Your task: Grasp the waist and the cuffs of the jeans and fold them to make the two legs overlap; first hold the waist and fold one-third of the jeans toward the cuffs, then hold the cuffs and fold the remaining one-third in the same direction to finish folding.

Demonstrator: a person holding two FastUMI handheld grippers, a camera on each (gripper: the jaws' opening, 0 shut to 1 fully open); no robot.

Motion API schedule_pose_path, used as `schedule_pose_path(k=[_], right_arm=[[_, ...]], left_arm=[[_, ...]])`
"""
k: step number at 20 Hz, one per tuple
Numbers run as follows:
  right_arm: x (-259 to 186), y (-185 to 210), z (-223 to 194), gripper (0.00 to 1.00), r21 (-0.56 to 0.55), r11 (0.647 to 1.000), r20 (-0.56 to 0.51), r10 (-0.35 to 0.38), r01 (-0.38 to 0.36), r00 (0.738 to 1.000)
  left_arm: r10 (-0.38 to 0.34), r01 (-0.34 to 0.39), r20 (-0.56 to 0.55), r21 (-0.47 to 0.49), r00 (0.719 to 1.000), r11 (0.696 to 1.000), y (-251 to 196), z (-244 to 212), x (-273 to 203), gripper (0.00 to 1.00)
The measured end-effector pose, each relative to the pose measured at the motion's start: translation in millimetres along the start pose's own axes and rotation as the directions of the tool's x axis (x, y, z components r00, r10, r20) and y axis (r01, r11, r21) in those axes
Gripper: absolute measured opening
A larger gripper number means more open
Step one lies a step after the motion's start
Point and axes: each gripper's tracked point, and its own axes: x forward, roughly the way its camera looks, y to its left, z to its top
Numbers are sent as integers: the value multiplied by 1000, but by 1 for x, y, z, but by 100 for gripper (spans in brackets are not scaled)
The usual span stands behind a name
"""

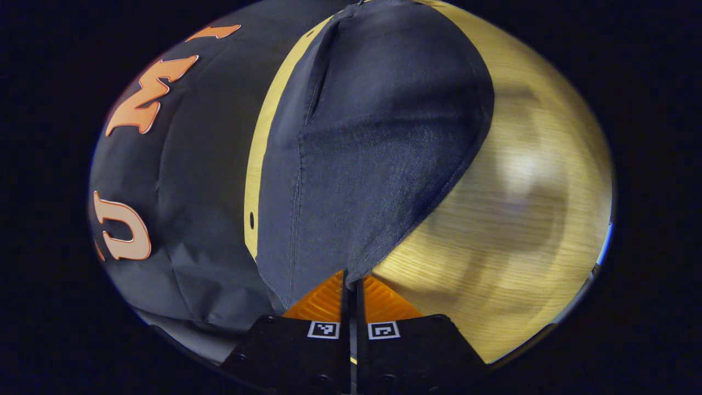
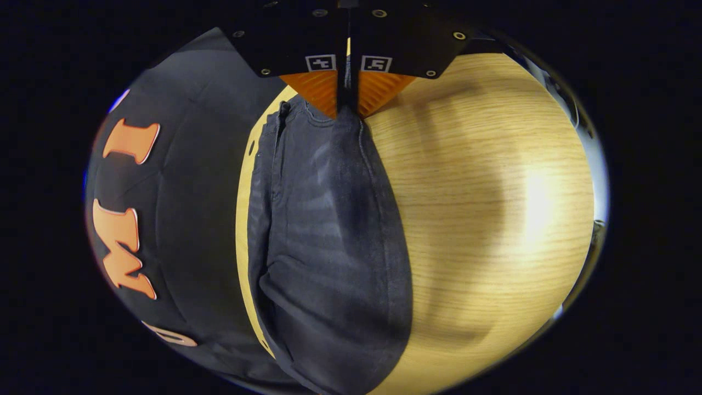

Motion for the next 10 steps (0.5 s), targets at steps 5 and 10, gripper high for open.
schedule_pose_path(k=[5,10], right_arm=[[-24,-29,2,0,175,982,53,64,-73,997],[-50,-91,-7,0,363,915,54,167,-175,984]], left_arm=[[-66,64,-26,-72,998,995,26,-1,-37,3],[-305,306,20,-87,952,948,77,6,-60,3]])
